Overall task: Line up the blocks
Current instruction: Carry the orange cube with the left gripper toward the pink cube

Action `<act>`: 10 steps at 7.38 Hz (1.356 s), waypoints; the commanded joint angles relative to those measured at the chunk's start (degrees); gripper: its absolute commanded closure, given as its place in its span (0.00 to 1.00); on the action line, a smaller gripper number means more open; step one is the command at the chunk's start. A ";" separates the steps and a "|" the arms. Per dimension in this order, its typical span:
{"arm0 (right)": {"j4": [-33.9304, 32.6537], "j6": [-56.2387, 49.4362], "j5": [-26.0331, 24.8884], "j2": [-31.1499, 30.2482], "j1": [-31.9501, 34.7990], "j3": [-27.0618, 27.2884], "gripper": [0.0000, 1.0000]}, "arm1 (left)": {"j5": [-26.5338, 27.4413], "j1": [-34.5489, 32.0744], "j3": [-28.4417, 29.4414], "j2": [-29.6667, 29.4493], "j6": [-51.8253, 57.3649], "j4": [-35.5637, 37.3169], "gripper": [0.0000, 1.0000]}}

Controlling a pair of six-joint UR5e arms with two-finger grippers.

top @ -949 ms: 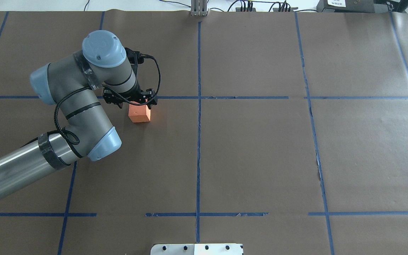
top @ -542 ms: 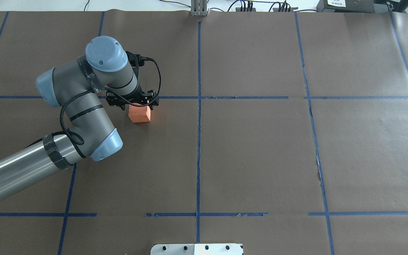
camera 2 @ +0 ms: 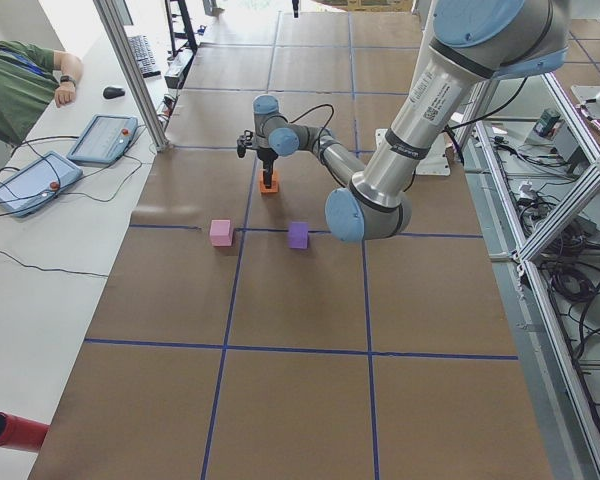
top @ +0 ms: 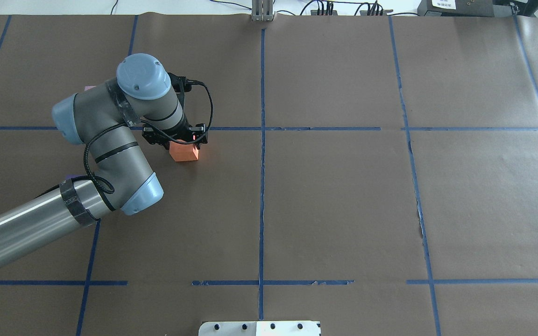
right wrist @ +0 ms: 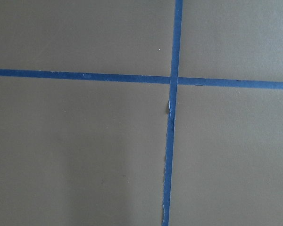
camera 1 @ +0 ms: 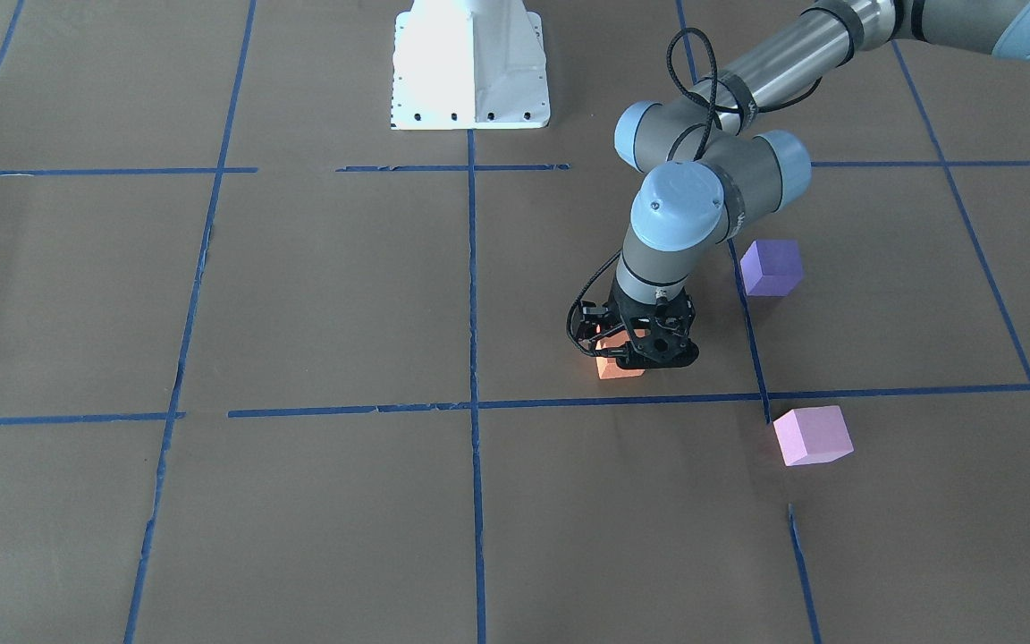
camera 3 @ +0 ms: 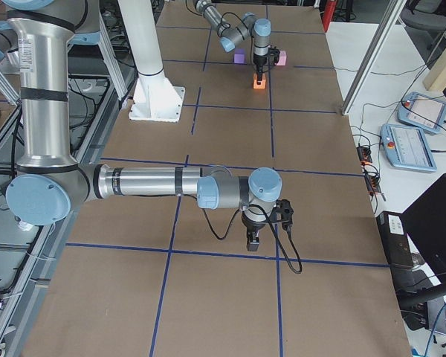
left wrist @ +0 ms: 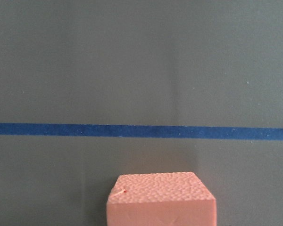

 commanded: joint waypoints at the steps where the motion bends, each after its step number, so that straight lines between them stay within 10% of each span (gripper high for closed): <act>1: 0.00 0.00 -0.07 0.00 0.00 0.01 0.00 | -0.09 -0.41 -0.59 0.09 0.00 -1.17 0.92; 6: 0.00 0.00 -0.07 0.00 0.00 0.01 0.00 | -1.49 -5.94 -21.23 0.88 1.75 22.26 0.98; 10: 0.00 0.00 -0.07 0.00 0.00 -0.07 0.00 | -11.05 -15.00 -21.43 15.08 21.09 11.00 0.97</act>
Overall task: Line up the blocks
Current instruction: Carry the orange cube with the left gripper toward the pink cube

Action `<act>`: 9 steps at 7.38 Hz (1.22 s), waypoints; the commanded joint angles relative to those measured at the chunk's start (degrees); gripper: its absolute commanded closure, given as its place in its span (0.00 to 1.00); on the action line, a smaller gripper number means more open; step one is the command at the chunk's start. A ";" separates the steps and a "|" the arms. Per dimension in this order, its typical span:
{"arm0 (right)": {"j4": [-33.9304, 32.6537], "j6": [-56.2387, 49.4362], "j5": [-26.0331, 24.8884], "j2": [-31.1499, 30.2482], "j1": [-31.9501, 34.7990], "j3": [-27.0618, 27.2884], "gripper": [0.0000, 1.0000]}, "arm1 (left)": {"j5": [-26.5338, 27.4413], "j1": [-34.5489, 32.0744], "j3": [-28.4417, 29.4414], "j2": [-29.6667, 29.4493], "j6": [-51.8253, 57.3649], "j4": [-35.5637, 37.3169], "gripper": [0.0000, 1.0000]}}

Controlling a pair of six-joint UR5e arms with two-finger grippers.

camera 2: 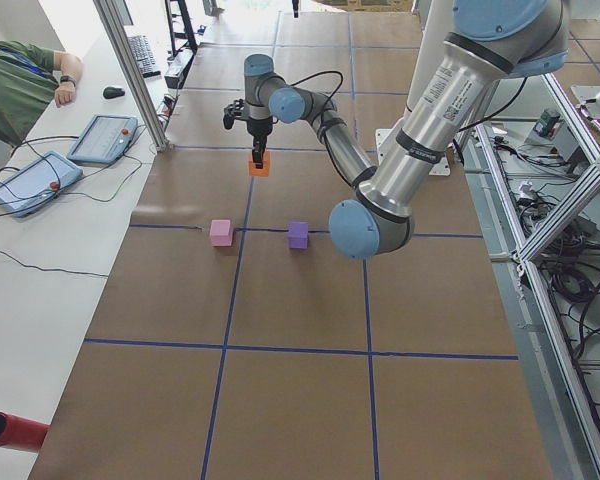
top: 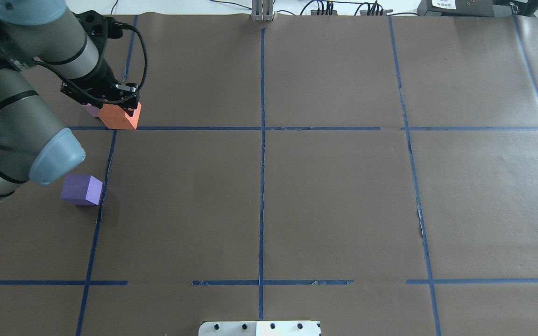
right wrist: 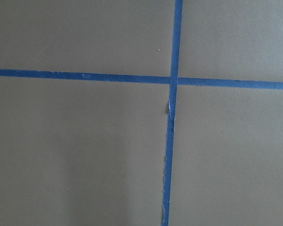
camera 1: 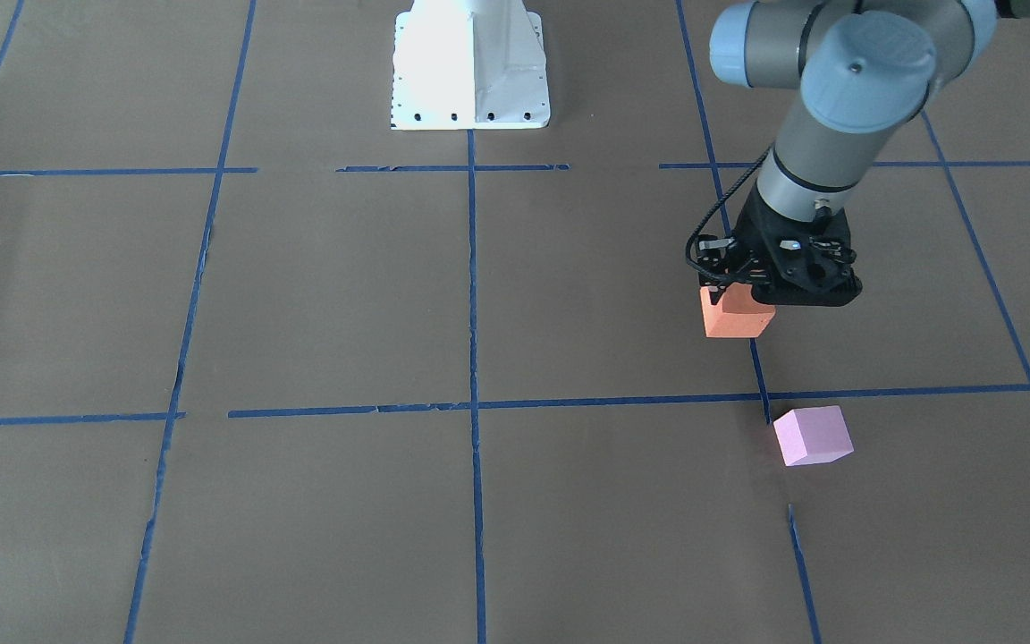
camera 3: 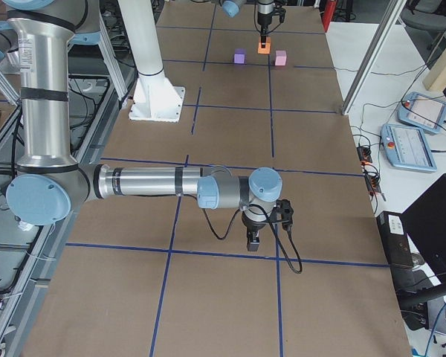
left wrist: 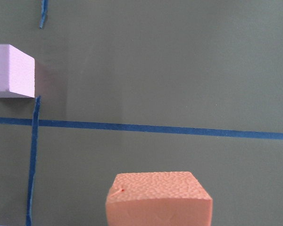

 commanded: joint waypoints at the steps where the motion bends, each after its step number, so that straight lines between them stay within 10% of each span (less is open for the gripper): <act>1: 0.00 0.00 0.00 -0.01 -0.06 -0.05 0.00 | -4.70 -2.20 1.97 5.34 2.14 -5.86 0.97; 9: 0.00 0.00 0.09 -0.01 0.02 0.04 0.00 | -7.88 -1.76 13.06 7.54 -2.35 -15.00 0.91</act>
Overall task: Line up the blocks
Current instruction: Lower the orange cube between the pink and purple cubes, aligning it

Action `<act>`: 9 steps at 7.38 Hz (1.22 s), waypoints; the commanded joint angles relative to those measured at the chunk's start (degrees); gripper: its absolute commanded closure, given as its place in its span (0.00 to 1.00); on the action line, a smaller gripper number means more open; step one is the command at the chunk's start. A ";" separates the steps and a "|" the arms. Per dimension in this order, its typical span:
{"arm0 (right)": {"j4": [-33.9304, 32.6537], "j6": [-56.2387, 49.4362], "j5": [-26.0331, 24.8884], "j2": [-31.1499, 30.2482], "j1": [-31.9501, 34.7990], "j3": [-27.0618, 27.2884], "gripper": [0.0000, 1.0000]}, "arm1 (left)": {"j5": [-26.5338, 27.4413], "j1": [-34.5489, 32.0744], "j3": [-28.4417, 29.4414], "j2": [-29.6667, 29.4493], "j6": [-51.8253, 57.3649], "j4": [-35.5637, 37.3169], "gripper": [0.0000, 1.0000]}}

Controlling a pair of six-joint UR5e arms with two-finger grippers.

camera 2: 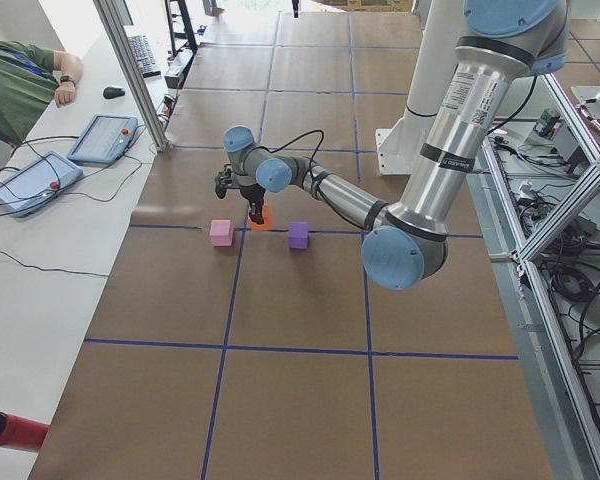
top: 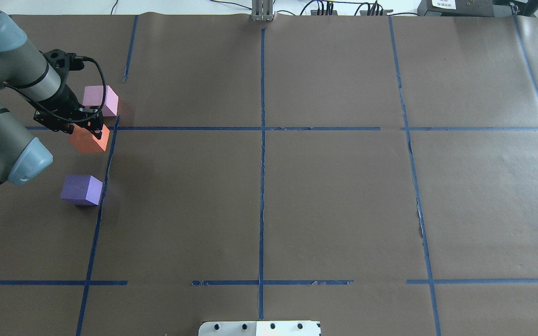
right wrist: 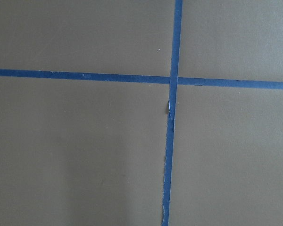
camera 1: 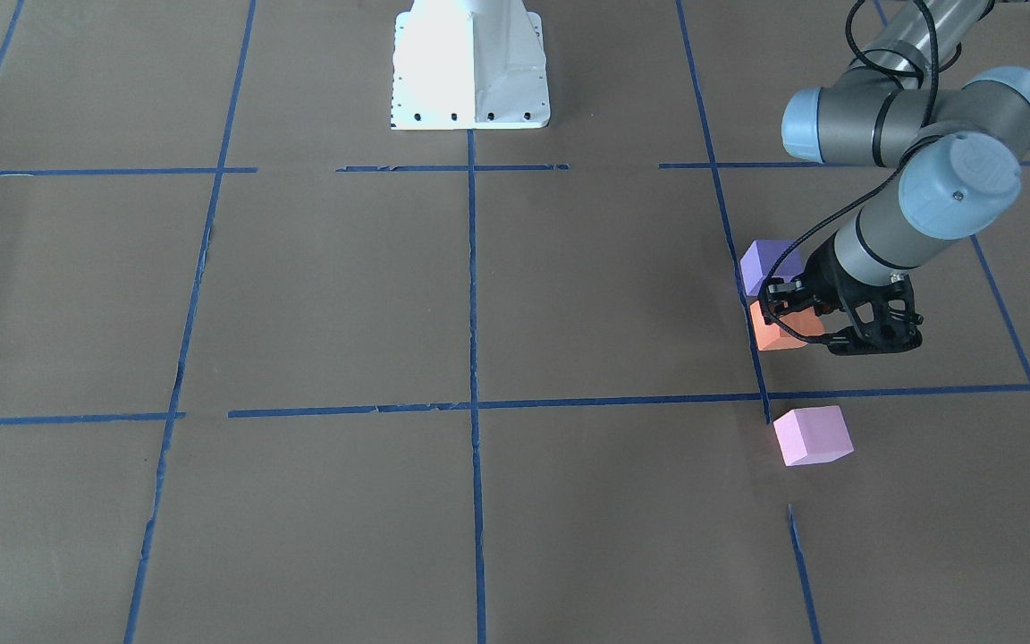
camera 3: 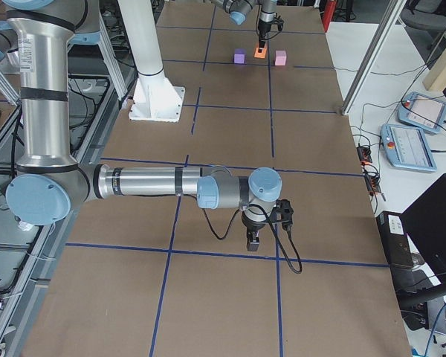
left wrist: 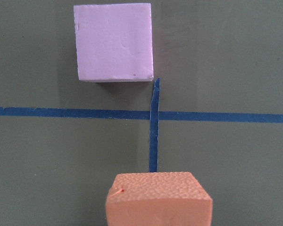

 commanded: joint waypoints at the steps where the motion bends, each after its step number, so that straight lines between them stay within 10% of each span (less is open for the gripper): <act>1: 0.00 0.00 0.05 0.07 0.02 0.05 0.00 | 0.11 0.08 0.85 0.51 -0.17 -1.82 0.91; 9: 0.00 0.00 -0.04 0.07 0.02 -0.04 0.00 | 2.30 0.52 2.34 1.47 -0.35 -3.93 0.91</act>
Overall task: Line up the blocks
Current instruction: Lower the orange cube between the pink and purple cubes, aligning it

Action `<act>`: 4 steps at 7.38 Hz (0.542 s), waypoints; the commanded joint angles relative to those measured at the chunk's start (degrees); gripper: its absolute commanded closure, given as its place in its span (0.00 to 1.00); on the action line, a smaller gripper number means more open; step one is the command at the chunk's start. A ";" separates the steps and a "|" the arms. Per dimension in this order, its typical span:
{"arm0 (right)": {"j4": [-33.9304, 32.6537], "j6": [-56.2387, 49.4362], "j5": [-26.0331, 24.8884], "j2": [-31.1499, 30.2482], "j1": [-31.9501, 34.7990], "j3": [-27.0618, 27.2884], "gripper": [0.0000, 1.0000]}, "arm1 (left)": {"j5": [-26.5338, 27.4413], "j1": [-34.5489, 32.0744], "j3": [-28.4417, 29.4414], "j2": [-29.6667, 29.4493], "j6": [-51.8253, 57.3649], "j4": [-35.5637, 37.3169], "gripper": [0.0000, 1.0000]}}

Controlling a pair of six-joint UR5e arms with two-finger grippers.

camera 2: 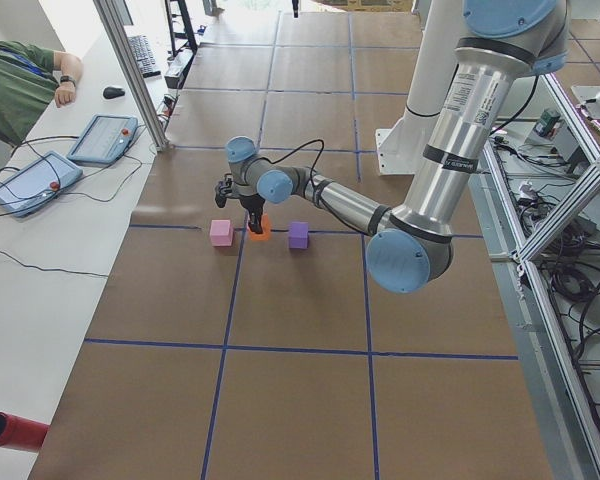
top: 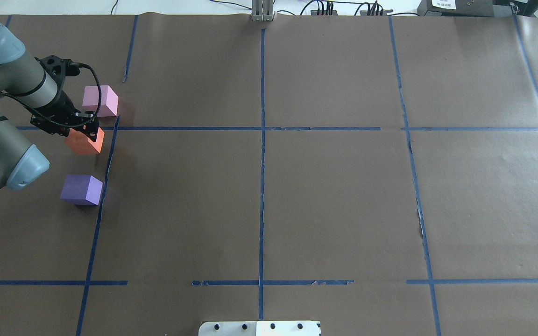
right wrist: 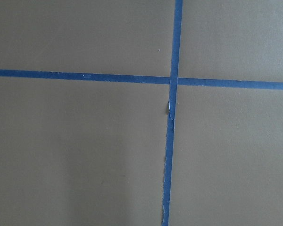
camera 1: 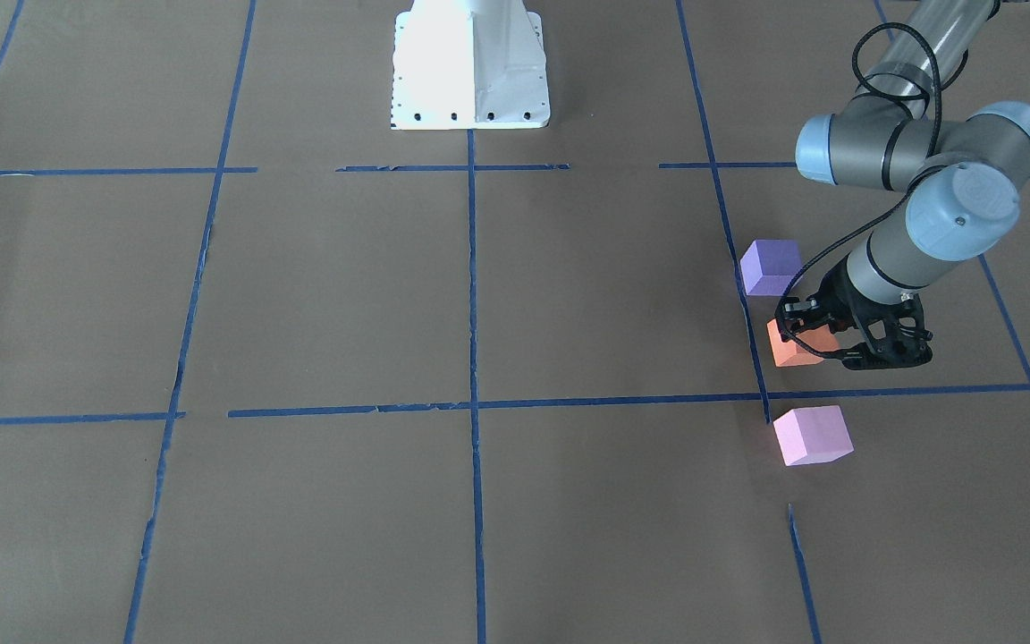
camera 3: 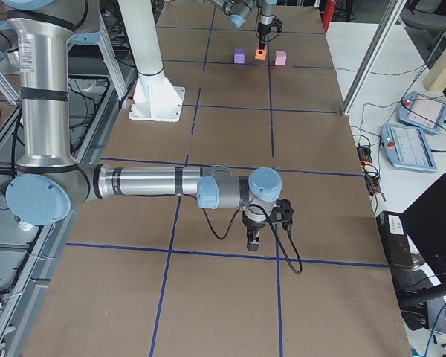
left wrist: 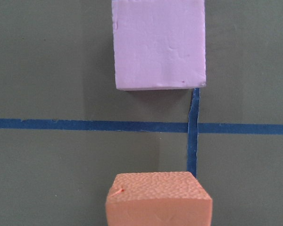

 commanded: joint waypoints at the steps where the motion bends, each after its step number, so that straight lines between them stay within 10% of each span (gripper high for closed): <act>1: 0.00 0.00 0.08 0.04 0.00 0.04 0.00 | 0.02 0.17 0.32 1.17 -0.04 -1.90 0.91; 4: 0.00 0.00 -0.01 -0.04 -0.08 0.04 0.00 | -0.07 0.17 0.06 1.44 -0.22 -2.18 0.91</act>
